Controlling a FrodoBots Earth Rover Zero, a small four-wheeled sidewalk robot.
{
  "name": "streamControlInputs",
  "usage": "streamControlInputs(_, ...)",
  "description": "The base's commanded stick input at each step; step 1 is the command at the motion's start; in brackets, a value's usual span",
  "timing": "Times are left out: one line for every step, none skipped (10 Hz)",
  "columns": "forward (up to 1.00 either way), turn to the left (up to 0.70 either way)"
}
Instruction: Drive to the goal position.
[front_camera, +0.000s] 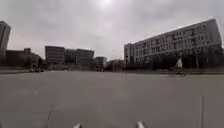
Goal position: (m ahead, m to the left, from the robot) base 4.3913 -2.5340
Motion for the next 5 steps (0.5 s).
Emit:
streamControlInputs(0.70, 0.00)
streamControlInputs(0.70, 0.00)
streamControlInputs(0.70, 0.00)
streamControlInputs(0.70, 0.00)
streamControlInputs(0.70, 0.00)
